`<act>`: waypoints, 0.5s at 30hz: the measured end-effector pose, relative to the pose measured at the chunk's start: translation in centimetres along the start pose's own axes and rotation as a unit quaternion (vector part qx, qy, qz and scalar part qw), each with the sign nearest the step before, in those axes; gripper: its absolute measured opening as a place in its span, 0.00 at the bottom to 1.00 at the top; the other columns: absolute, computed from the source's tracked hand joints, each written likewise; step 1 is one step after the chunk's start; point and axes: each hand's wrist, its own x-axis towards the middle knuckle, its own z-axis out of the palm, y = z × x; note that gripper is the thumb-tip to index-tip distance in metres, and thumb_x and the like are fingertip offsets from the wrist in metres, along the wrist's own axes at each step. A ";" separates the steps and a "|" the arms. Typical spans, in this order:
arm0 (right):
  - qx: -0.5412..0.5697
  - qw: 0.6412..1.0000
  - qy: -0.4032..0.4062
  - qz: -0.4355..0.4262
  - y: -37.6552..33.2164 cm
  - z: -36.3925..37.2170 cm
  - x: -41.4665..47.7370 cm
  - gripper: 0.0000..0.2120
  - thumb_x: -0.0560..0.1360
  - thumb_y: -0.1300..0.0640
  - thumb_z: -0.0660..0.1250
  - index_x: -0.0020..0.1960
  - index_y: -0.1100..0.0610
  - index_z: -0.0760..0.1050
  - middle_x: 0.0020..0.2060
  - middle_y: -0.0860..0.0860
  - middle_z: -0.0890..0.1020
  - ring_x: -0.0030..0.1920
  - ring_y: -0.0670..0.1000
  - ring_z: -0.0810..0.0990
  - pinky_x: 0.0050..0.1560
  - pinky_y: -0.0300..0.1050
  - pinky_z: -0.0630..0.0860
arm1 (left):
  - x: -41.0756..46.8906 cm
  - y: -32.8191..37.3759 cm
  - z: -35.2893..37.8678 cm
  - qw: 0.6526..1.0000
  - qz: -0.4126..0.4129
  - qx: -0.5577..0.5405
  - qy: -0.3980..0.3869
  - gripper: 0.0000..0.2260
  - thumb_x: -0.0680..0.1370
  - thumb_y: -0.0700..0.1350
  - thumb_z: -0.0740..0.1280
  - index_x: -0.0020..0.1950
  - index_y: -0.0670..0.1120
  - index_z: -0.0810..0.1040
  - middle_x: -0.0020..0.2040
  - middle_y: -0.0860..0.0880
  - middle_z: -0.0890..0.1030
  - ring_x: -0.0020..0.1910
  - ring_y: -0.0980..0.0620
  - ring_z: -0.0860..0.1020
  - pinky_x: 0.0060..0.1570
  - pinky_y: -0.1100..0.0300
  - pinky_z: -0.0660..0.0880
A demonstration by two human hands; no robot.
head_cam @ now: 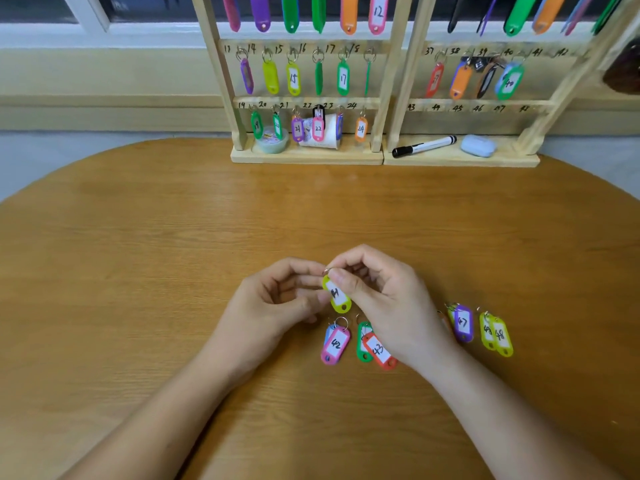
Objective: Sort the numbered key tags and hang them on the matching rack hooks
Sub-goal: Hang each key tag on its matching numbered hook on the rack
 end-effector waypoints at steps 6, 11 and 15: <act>0.055 0.997 0.060 0.002 0.3 -0.6 0.1 0.04 0.79 0.59 0.75 0.54 0.54 0.84 0.46 0.50 0.86 0.49 0.51 0.85 0.52 0.46 0.81 | 1.0 0.3 1.5 1.000 0.004 -0.018 0.023 0.12 0.73 0.41 0.79 0.53 0.43 0.83 0.50 0.42 0.87 0.44 0.49 0.82 0.40 0.61 0.78; 0.134 0.983 0.121 0.022 0.0 -1.9 0.5 0.08 0.75 0.62 0.78 0.53 0.59 0.83 0.44 0.54 0.88 0.46 0.48 0.86 0.47 0.38 0.80 | 2.0 1.2 2.5 0.999 0.004 -0.032 0.028 0.08 0.72 0.41 0.78 0.50 0.44 0.87 0.48 0.38 0.88 0.48 0.44 0.87 0.41 0.61 0.78; 0.151 0.977 0.150 0.026 -0.3 -4.0 0.8 0.07 0.76 0.64 0.77 0.54 0.59 0.84 0.46 0.56 0.88 0.48 0.50 0.87 0.50 0.40 0.81 | 3.4 2.8 2.9 0.999 0.019 0.028 0.000 0.07 0.75 0.40 0.75 0.52 0.44 0.88 0.50 0.40 0.89 0.50 0.47 0.88 0.42 0.63 0.81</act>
